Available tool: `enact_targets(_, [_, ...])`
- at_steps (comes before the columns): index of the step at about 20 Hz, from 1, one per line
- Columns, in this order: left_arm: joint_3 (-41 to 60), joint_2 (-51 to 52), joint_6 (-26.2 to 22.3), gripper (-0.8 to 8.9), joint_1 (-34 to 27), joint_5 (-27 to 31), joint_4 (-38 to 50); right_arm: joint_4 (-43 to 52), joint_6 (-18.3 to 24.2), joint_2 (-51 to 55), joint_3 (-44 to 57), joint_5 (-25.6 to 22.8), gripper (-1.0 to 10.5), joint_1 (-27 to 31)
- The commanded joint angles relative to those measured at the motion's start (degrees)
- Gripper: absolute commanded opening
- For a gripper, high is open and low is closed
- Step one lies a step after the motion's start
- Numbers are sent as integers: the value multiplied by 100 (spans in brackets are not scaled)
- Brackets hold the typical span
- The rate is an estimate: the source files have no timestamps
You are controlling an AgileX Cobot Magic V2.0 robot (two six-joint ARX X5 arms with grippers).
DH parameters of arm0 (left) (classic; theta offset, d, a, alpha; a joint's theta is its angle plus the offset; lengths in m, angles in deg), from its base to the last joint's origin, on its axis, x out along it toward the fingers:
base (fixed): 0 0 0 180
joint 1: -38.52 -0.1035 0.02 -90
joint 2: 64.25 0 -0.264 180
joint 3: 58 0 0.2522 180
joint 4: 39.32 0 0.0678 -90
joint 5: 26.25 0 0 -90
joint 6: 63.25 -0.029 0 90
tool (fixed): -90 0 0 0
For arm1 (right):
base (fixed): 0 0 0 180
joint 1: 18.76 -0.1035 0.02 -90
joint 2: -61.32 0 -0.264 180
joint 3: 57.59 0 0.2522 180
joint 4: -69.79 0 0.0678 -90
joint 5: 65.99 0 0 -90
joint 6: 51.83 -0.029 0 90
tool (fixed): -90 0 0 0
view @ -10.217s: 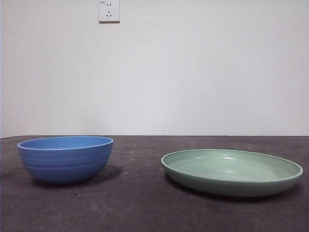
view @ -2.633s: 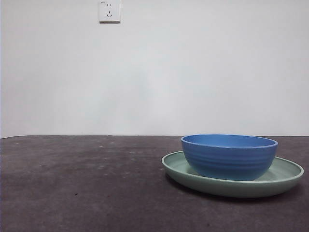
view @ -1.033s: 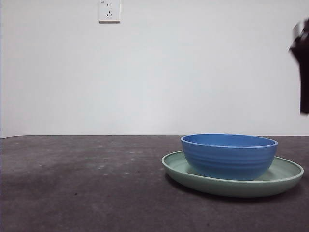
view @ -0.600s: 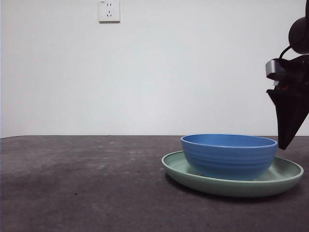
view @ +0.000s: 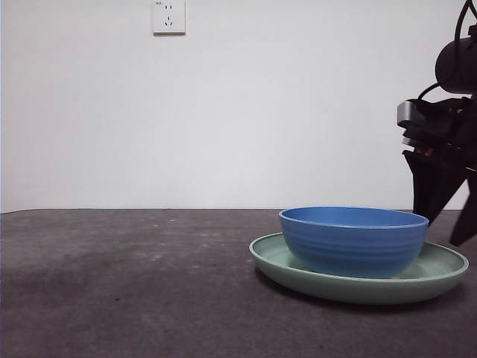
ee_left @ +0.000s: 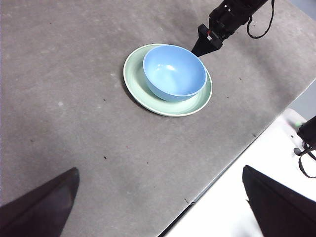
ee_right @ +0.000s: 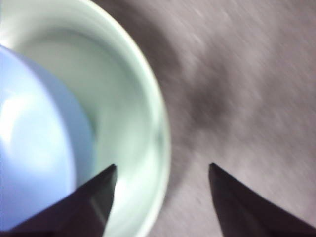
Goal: Pick up the blue bowl, put it on the green plate, put it on desk
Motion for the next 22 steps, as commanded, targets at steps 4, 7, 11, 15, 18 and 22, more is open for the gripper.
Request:
enact_targets(4, [-44,-31,90,531,33,-31,20,79,68,-389,-94,42,257,-24])
enact_targets(7, [-44,-31,129,531,35,-31,17,127,68,-603,-90,422,253,-24])
enact_targets(11, [-44,-31,166,530,35,-31,13,160,68,-861,-87,468,131,-22])
enact_targets(15, [-44,-31,173,531,35,-31,0,162,68,-876,-87,291,7,-22])
enact_targets(18, [-44,-31,170,531,33,-31,0,116,66,-848,-122,179,7,15])
enact_targets(22, [-44,-31,166,530,35,-31,2,-433,66,-778,-560,361,7,31])
